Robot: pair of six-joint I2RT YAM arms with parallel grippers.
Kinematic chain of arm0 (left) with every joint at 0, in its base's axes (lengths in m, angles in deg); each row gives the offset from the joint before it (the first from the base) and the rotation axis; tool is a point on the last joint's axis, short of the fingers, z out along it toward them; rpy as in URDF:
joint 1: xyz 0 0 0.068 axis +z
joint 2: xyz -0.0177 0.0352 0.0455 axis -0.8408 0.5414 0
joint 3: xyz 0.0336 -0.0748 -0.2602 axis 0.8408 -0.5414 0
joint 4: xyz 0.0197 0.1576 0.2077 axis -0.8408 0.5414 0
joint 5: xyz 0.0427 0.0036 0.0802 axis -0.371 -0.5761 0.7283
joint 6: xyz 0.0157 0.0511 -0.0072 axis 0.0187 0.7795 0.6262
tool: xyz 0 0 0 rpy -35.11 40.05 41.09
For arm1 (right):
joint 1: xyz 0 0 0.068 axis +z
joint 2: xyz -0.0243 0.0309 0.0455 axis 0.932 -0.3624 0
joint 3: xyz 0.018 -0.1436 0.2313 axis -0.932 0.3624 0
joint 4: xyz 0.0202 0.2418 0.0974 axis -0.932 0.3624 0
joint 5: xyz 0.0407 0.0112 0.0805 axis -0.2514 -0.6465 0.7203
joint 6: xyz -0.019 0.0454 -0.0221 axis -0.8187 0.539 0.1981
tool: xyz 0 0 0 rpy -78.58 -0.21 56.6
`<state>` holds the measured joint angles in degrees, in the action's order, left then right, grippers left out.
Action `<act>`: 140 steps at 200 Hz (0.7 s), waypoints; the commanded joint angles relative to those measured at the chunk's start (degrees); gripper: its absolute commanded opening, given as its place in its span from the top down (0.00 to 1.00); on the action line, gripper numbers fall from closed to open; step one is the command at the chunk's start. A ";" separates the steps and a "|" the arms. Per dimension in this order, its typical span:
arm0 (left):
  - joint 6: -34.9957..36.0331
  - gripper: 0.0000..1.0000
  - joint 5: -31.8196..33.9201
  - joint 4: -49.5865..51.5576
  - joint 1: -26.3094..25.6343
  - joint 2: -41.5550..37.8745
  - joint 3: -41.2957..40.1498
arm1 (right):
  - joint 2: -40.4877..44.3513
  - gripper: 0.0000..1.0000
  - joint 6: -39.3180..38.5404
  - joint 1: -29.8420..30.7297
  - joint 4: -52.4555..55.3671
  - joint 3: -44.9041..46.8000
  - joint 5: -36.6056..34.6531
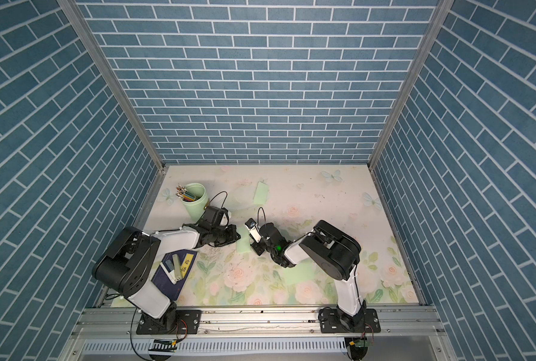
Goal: Fold the square paper along the opposite sides
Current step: Smooth out the paper at the center of the board.
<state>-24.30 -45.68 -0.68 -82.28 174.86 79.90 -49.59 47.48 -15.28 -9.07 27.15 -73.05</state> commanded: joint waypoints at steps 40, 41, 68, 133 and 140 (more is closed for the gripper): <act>0.93 1.00 1.32 2.42 -0.11 1.95 -1.13 | 1.90 1.00 -1.03 4.26 -6.77 1.37 2.50; 0.93 1.00 1.32 2.44 -0.09 1.97 -1.09 | 1.80 1.00 -1.03 4.31 -6.81 1.35 2.56; 0.93 1.00 1.48 2.79 -0.10 1.84 -0.87 | -1.49 1.00 -0.44 5.07 -6.24 1.20 3.01; 1.07 1.00 1.85 3.55 -0.08 1.52 -0.56 | -1.16 1.00 -1.28 4.57 -2.60 5.36 0.27; 1.15 1.00 1.87 3.68 -0.08 1.37 -0.59 | -0.73 1.00 -1.36 4.33 -2.48 6.05 0.08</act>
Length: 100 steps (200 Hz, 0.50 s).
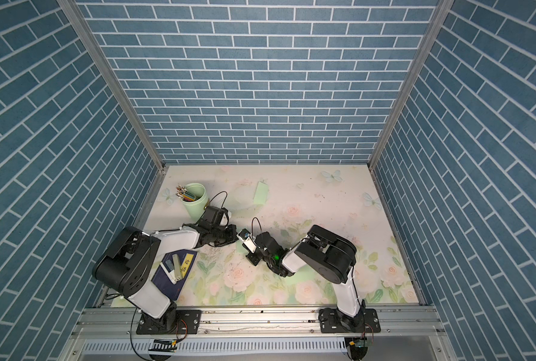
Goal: Fold the square paper along the opposite sides
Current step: Smooth out the paper at the center of the board.
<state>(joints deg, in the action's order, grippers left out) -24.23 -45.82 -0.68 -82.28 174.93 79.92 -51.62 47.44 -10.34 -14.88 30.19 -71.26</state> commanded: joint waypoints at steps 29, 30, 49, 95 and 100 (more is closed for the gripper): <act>1.31 1.00 2.33 3.95 0.23 1.03 -0.80 | 2.57 1.00 -1.75 -0.89 3.02 5.41 -2.15; 1.31 1.00 2.33 3.95 0.30 0.99 -0.85 | 2.58 1.00 -1.71 -0.87 3.01 5.49 -2.15; 1.61 1.00 2.60 4.37 0.60 0.53 -0.98 | 2.83 1.00 -1.94 -1.02 2.65 6.55 -2.69; 1.92 1.00 2.56 4.57 1.02 0.53 -1.09 | 4.74 1.00 -2.64 -1.23 2.68 9.07 -5.07; 1.92 1.00 2.48 4.57 0.99 0.69 -0.99 | 5.72 1.00 -2.85 -1.63 2.53 9.56 -5.24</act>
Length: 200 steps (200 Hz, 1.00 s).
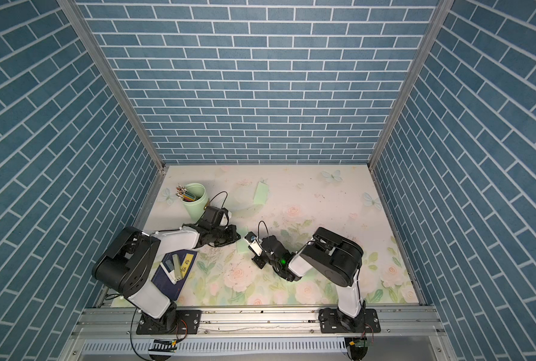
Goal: Fold the square paper along the opposite sides
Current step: Smooth out the paper at the center of the board.
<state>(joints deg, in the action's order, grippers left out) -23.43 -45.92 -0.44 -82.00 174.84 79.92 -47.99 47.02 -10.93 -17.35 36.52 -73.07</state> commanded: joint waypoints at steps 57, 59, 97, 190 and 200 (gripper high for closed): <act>1.42 1.00 2.16 4.42 0.71 1.68 0.26 | 7.06 1.00 -4.35 -0.32 3.00 -1.19 0.89; 1.39 1.00 2.15 4.46 0.76 1.75 0.25 | 6.82 1.00 -4.34 -0.14 2.66 -1.37 1.07; 1.40 1.00 2.24 4.42 0.71 1.65 -0.10 | 1.05 1.00 -4.52 1.32 2.78 -5.91 3.70; 1.66 1.00 2.27 4.50 0.78 1.51 0.03 | -2.55 1.00 -4.61 1.24 9.92 -4.13 3.62; 1.64 1.00 2.33 4.58 0.78 1.50 0.03 | -2.41 1.00 -4.69 1.22 10.43 -3.69 3.37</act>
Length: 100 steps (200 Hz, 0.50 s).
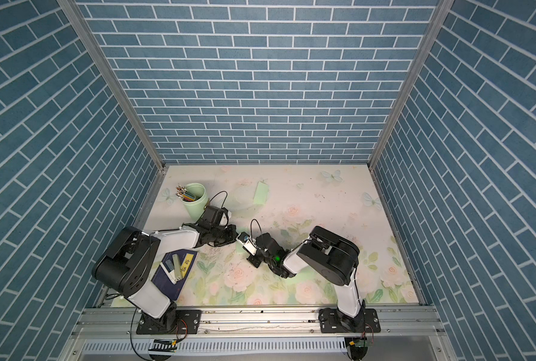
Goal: Fold the square paper along the opposite sides
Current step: Smooth out the paper at the center of the board.
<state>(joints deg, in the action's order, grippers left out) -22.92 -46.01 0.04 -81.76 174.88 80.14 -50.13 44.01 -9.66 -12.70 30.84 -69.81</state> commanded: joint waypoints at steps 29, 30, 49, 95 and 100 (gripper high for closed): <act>1.31 1.00 2.35 4.20 0.68 1.24 -0.14 | 0.54 1.00 -2.02 -0.14 7.36 3.65 -0.83; 1.31 1.00 2.35 4.16 0.70 1.21 -0.14 | 0.60 1.00 -2.03 -0.13 7.38 3.67 -0.85; 1.44 1.00 2.36 4.22 0.75 1.37 -0.01 | 1.21 1.00 -2.03 -0.22 7.81 5.40 -1.48; 1.66 1.00 2.10 4.35 0.75 1.76 0.47 | 2.14 1.00 -1.16 -0.81 7.33 8.62 -2.01; 1.73 1.00 2.09 4.42 0.72 1.71 0.47 | 2.19 1.00 -0.94 -0.91 7.34 8.85 -2.01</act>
<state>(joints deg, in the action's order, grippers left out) -22.49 -46.10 0.54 -81.71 174.99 80.44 -47.03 43.55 -9.99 -14.38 36.15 -70.64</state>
